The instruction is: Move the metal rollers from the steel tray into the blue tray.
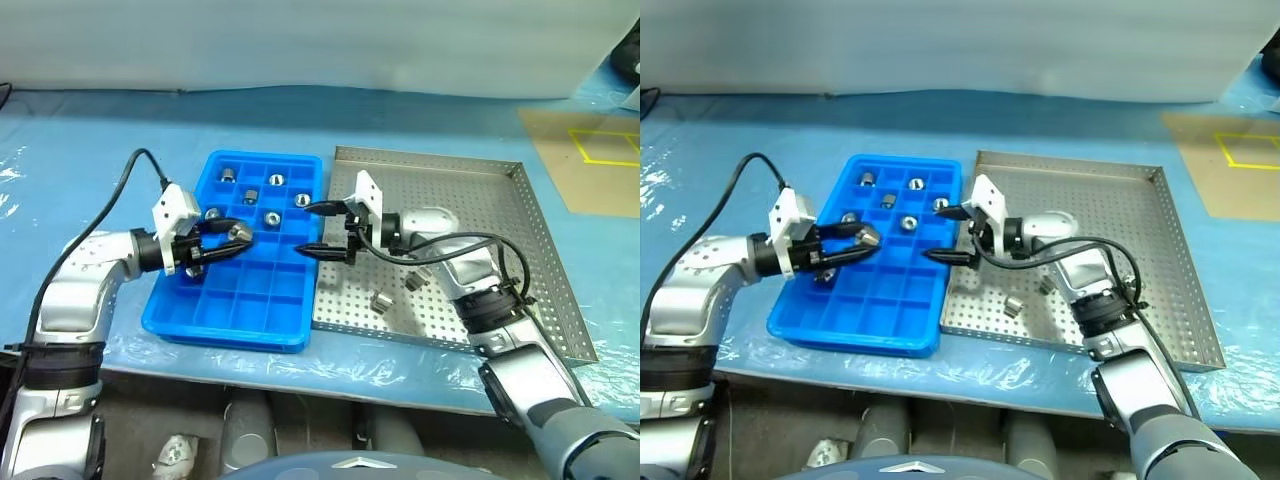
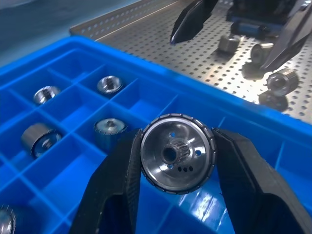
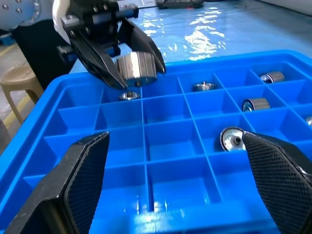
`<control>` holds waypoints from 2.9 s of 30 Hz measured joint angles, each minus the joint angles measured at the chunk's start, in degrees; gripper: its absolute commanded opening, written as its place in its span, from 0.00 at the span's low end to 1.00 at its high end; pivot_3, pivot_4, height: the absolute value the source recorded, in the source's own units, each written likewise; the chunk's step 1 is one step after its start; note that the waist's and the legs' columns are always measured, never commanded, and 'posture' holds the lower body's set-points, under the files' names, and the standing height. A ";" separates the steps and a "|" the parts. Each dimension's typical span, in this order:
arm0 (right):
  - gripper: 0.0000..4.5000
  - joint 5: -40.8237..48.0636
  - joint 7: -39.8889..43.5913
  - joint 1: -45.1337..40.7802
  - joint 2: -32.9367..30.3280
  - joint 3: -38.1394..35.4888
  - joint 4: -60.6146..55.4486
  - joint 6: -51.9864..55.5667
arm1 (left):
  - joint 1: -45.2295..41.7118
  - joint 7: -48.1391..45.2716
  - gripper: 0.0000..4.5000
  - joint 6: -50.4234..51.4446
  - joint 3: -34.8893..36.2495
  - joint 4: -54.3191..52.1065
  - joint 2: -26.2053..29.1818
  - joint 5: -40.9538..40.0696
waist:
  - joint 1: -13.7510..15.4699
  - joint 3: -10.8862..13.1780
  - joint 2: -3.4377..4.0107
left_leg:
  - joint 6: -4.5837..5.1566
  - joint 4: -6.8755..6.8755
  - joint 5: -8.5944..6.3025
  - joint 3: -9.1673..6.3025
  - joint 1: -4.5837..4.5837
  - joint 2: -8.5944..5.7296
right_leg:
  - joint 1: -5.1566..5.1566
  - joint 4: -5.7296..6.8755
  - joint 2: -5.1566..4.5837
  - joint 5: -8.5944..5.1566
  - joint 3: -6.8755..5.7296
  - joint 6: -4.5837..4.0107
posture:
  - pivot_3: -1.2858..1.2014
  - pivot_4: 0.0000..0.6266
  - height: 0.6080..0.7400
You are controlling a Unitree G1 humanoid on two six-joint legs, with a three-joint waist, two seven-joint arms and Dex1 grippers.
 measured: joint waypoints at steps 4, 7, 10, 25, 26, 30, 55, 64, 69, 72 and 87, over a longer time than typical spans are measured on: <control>1.00 -0.52 0.62 -0.50 1.25 0.00 1.13 -1.08 | 0.37 4.75 0.41 -1.38 -0.14 3.40 -0.16 1.23 | 0.49 0.00 0.00 | -0.15 -0.01 0.09 -0.11 -0.03 0.02 | -0.01 0.03 0.02 0.00 -0.05 0.00 | 0.60 0.24 1.00; 1.00 -1.14 1.15 -0.51 1.46 -0.02 1.58 -1.35 | -0.46 7.12 0.41 -3.53 -0.74 9.70 -1.52 1.77 | 0.94 0.00 0.00 | -0.24 -0.01 0.14 -0.11 -0.02 0.01 | -0.01 0.04 0.05 0.00 -0.04 0.00 | 0.60 0.24 1.00; 1.00 -1.47 1.24 -0.62 1.83 -0.08 1.93 -1.41 | -4.23 9.45 0.41 -6.66 -2.20 16.03 -3.38 3.17 | 1.20 -0.02 -0.01 | -0.38 0.00 0.23 -0.19 0.00 0.01 | 0.00 0.14 0.05 0.01 -0.06 0.01 | 0.59 0.24 1.00; 1.00 -2.43 -2.40 2.55 0.17 -1.39 -1.65 -0.07 | -8.30 5.23 0.86 -13.53 -7.50 24.08 -3.95 4.17 | 0.91 -0.03 -0.03 | -0.50 0.07 0.30 -0.26 0.13 -0.05 | 0.01 0.40 0.03 0.00 0.00 0.01 | 0.55 0.24 1.00; 1.00 -2.43 -2.67 2.67 0.13 -1.46 -1.76 -0.02 | -8.63 5.12 0.86 -13.63 -7.65 24.45 -3.87 4.22 | 0.88 -0.03 -0.03 | -0.51 0.07 0.31 -0.26 0.14 -0.04 | 0.00 0.42 0.03 0.00 0.01 0.01 | 0.55 0.24 1.00; 1.00 -2.41 -3.63 2.98 -0.03 -1.96 -2.61 0.43 | -11.39 5.32 0.86 -13.99 -7.98 25.12 -5.24 4.20 | 0.96 -0.03 -0.03 | -0.54 0.08 0.33 -0.27 0.09 -0.03 | 0.00 0.45 0.04 0.00 0.00 0.01 | 0.53 0.24 1.00; 1.00 0.92 -20.43 28.31 -12.37 -22.40 -31.70 15.67 | -44.81 -18.79 0.86 -37.08 -22.86 65.79 -27.60 14.16 | -4.75 -0.02 -0.05 | 0.04 0.62 -0.01 -0.07 0.18 -0.17 | 0.42 0.00 0.05 0.14 0.39 0.23 | 0.33 0.24 1.00; 1.00 3.44 -24.83 32.83 -12.52 -24.96 -38.49 19.28 | -41.41 -27.30 0.86 -38.23 -28.12 60.10 -28.89 14.67 | -6.26 -0.03 -0.04 | 0.39 0.76 -0.23 0.09 0.33 -0.17 | 0.55 -0.04 0.00 0.14 0.49 0.23 | 0.31 0.24 1.00; 1.00 4.48 -25.98 33.37 -12.90 -24.96 -39.67 20.17 | -41.08 -24.80 0.86 -44.80 -30.24 62.80 -31.58 19.05 | -6.71 -0.03 -0.04 | 0.55 0.81 -0.33 0.13 0.31 -0.19 | 0.61 -0.17 -0.04 0.14 0.49 0.24 | 0.31 0.24 1.00; 1.00 4.58 -26.68 34.20 -13.22 -24.98 -40.15 20.42 | -41.24 -21.27 0.86 -49.31 -31.42 65.49 -32.33 22.11 | -6.98 -0.03 -0.04 | 0.55 0.81 -0.33 0.13 0.32 -0.18 | 0.61 -0.18 -0.03 0.14 0.49 0.24 | 0.30 0.24 1.00; 1.00 4.73 -29.01 35.64 -13.22 -24.97 -40.80 20.51 | -42.86 -19.33 0.86 -52.69 -32.58 70.39 -33.09 27.65 | -7.18 -0.03 -0.03 | 0.58 0.84 -0.35 0.14 0.32 -0.19 | 0.61 -0.19 -0.04 0.14 0.51 0.25 | 0.30 0.24 1.00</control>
